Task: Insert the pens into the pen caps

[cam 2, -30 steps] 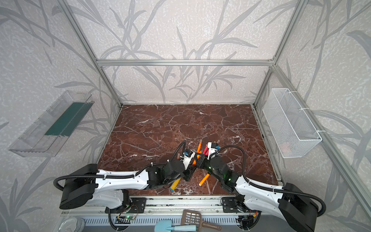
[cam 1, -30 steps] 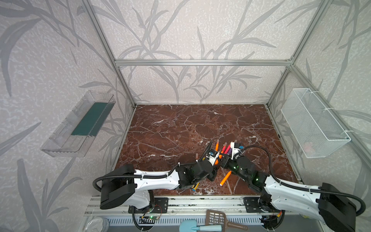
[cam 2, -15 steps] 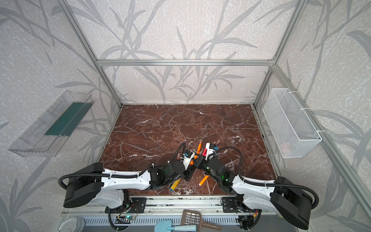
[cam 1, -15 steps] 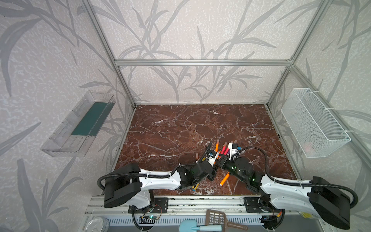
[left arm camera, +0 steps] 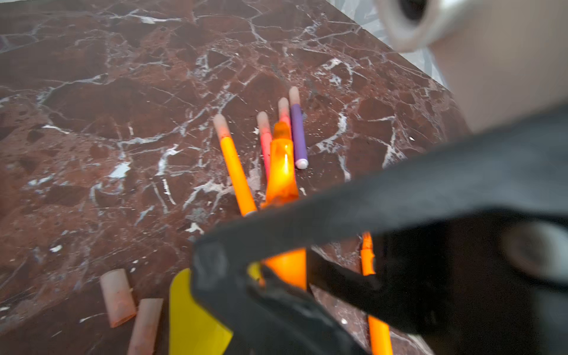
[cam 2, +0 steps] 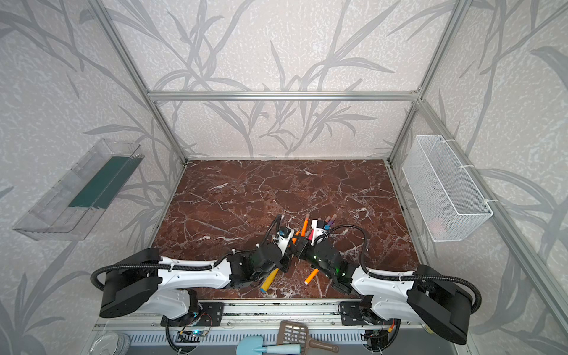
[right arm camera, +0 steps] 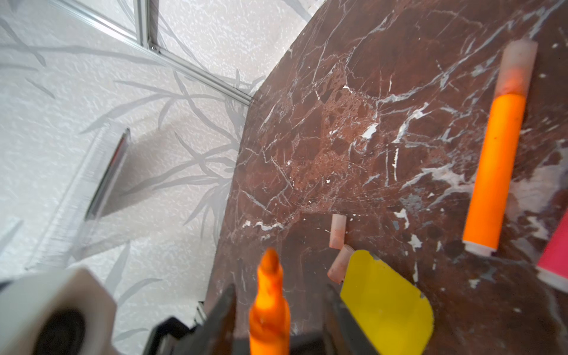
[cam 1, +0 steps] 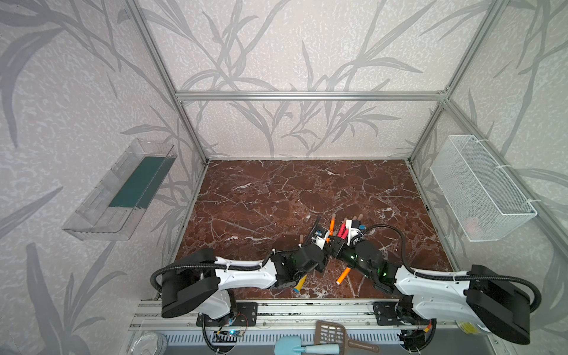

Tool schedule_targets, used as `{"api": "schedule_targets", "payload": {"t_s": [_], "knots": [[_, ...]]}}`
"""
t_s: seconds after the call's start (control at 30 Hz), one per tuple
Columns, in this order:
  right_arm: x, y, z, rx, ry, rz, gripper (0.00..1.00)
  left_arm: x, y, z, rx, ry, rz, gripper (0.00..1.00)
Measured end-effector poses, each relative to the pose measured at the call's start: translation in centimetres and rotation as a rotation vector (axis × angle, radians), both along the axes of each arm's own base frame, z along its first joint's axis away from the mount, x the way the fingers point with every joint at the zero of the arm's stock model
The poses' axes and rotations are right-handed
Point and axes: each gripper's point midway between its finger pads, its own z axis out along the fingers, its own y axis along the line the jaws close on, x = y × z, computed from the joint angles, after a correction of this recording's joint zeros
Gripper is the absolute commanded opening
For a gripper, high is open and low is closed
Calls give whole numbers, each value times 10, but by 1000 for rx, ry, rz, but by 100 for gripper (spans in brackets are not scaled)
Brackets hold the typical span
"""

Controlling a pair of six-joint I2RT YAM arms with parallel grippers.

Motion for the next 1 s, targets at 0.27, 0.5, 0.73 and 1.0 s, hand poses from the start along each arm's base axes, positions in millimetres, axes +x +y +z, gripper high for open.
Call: {"api": "schedule_targets", "payload": {"t_s": [0.27, 0.5, 0.73, 1.0], "knots": [[11, -2, 7, -125, -18, -40, 58, 28, 104, 29, -51, -5, 254, 0], [34, 29, -4, -331, 18, -13, 52, 35, 200, 63, -115, -48, 501, 0], [49, 65, -26, -555, 39, 46, 52, 28, 249, 59, -98, -27, 632, 0], [50, 93, -58, -767, 67, 120, 52, 16, 267, 44, 4, 23, 681, 0]]}}
